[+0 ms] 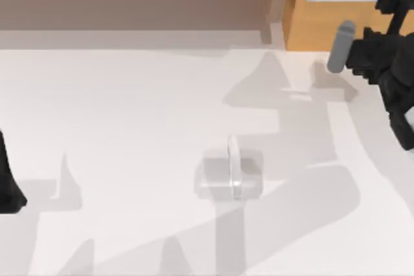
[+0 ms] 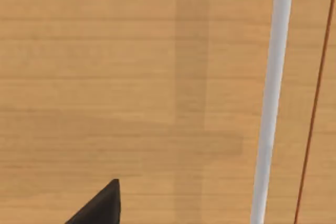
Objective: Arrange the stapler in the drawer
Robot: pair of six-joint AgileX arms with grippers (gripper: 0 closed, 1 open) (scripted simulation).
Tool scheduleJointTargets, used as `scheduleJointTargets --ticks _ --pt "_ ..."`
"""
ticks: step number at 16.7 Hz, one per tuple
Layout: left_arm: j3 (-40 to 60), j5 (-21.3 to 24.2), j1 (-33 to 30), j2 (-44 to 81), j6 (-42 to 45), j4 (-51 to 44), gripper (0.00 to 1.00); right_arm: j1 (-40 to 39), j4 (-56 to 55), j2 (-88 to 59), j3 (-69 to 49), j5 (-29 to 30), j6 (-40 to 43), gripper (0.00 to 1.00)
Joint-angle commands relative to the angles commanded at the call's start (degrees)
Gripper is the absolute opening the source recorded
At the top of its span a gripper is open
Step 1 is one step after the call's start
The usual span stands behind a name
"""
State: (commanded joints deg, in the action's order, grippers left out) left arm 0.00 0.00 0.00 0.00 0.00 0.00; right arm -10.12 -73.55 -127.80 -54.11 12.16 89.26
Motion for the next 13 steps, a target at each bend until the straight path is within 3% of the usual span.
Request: scheduleJointTargets --ticks 12,13 --pt "0.0 0.0 0.0 0.0 0.0 0.0 1.0 0.7 3.7 -3.0 -6.7 -0.7 0.0 1.0" --pt "0.0 0.0 0.0 0.0 0.0 0.0 1.0 0.7 3.7 -3.0 -6.7 -0.7 0.0 0.92"
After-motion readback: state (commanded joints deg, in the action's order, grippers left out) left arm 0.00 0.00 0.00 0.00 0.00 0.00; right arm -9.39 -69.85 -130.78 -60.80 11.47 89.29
